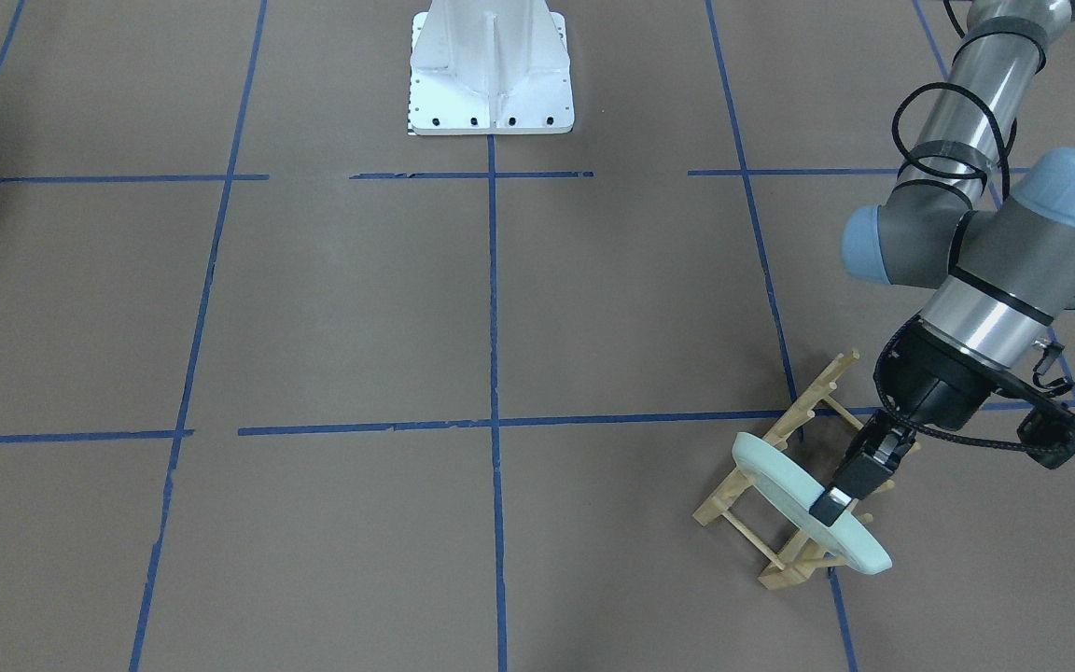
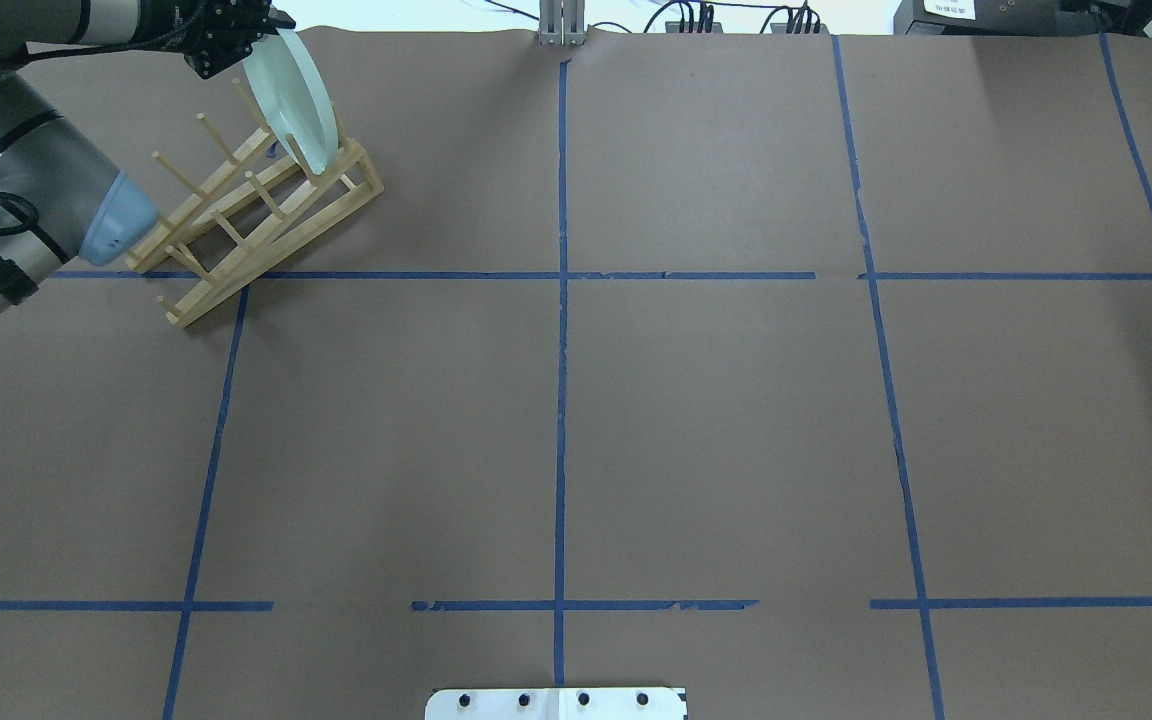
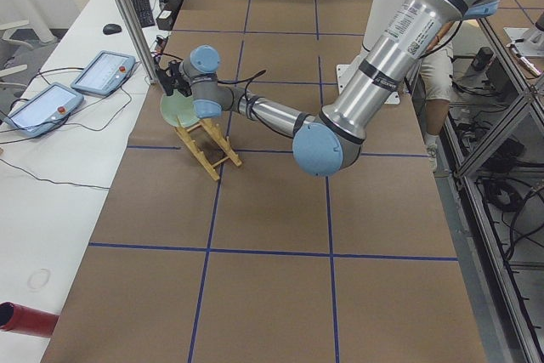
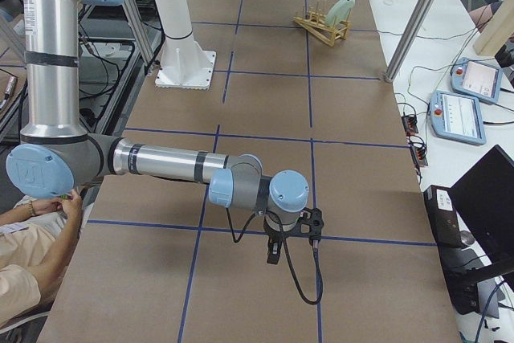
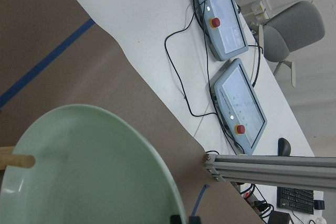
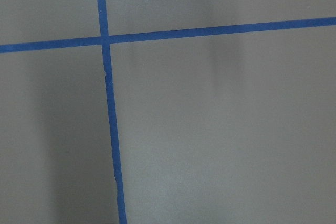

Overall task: Place plate on table
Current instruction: 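Reach the left gripper to the pale green plate's rim in the rack, then close the left gripper on the plate rim and lift it from the rack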

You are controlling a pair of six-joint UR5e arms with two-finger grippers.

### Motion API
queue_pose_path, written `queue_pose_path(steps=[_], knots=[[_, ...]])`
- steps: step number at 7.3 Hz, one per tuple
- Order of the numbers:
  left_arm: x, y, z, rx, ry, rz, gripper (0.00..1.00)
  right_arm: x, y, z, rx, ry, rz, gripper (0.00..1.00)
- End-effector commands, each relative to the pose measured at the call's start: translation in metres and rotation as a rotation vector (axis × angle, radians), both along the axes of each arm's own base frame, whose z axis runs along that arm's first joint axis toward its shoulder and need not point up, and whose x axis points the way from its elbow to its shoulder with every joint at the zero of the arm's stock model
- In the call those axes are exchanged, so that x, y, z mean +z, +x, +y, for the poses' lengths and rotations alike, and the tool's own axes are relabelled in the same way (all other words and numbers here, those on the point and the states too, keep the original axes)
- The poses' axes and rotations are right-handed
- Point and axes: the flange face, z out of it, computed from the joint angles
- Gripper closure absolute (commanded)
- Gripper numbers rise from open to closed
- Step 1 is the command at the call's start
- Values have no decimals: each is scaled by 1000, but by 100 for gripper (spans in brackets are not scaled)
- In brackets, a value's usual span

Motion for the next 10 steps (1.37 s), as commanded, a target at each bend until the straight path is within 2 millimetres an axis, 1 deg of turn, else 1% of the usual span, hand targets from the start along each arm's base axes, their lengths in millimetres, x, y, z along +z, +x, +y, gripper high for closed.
queue_pose_path(steps=[1, 2, 3, 4, 5, 6, 7, 8, 9, 10], knots=[[-41, -52, 0, -65, 73, 45, 100, 1, 0, 0, 0, -2, 0, 0], [-59, -71, 4, -87, 110, 60, 100, 1, 0, 0, 0, -2, 0, 0], [-78, -76, 14, -88, 102, 81, 100, 0, 0, 0, 0, 0, 0, 0], [-97, -61, 26, -63, 3, 81, 100, 0, 0, 0, 0, 0, 0, 0], [-121, -19, 57, 13, -62, 43, 100, 0, 0, 0, 0, 0, 0, 0], [-146, 10, 79, 67, -158, -49, 100, 0, 0, 0, 0, 0, 0, 0], [-167, 48, 94, 141, -192, -160, 100, 0, 0, 0, 0, 0, 0, 0], [-166, 97, 112, 262, -236, -345, 100, 0, 0, 0, 0, 0, 0, 0], [-163, 140, 133, 384, -258, -499, 100, 0, 0, 0, 0, 0, 0, 0], [-147, 182, 151, 442, -312, -595, 100, 0, 0, 0, 0, 0, 0, 0]])
